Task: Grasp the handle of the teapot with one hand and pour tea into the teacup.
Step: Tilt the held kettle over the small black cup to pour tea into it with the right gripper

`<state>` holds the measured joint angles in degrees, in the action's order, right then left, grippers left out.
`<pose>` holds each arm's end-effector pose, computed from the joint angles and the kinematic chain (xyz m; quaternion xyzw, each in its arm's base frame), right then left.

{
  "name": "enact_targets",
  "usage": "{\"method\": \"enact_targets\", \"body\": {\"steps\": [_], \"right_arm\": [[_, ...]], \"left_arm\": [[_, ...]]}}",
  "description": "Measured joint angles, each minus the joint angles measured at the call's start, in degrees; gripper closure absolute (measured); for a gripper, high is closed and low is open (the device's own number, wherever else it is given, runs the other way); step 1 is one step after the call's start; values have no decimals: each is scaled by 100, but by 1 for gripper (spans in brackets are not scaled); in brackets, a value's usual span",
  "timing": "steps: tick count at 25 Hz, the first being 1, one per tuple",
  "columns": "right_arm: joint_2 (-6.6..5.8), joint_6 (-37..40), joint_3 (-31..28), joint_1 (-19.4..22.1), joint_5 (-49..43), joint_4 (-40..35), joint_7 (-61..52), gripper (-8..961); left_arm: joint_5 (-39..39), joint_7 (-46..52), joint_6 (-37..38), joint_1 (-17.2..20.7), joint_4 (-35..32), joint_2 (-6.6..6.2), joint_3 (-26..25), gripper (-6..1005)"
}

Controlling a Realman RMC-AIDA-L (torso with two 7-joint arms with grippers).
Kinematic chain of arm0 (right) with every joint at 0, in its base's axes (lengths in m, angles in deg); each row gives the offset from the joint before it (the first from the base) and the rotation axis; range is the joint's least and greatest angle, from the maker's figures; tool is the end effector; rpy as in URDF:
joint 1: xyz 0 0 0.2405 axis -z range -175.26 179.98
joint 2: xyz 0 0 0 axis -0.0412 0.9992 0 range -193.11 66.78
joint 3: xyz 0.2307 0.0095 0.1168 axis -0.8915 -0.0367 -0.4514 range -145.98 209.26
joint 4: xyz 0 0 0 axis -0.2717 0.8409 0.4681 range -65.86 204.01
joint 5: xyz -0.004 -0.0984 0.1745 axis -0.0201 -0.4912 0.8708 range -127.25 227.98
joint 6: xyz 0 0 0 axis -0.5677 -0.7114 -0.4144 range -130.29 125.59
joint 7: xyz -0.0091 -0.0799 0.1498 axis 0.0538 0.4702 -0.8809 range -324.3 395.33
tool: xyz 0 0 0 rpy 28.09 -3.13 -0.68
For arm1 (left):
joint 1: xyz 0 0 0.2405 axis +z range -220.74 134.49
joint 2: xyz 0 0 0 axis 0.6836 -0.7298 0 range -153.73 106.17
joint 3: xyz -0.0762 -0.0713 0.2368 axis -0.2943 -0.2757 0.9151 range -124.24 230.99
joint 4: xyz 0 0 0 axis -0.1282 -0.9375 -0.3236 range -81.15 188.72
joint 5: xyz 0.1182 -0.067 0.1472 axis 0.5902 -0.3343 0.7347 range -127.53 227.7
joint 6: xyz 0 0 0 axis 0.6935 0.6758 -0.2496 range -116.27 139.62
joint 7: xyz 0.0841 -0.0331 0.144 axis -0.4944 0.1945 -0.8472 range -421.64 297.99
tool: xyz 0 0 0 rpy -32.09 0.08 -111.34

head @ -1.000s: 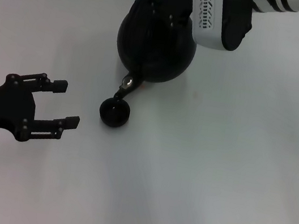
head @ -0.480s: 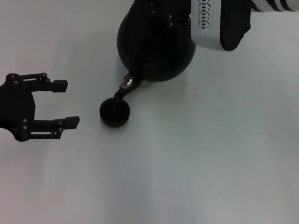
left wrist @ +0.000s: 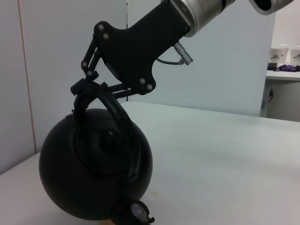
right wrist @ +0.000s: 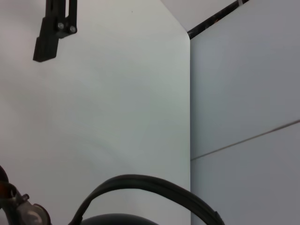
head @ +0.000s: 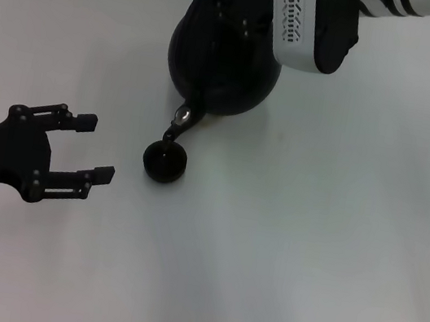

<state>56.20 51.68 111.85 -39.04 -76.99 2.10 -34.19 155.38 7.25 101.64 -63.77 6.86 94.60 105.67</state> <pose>0.1007 0.4337 -0.0395 -0.9021 -0.3221 -0.0638 0.2799 -0.2588 0.3025 -0.0150 -0.9591 -0.1006 -0.2177 0.1506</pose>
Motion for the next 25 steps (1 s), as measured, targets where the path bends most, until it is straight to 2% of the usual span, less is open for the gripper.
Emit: {"method": "enact_targets", "body": {"steps": [13,25], "right_arm": [[24,-42,-44,355,377,-71,-57,850],[39,-239,-92,1000,1006,-330,-77,854]], "left_arm": [[0,23,-18,-37,-39,-6,0,221],[-4,52,-21,-36,-62,-17,0,220]]}}
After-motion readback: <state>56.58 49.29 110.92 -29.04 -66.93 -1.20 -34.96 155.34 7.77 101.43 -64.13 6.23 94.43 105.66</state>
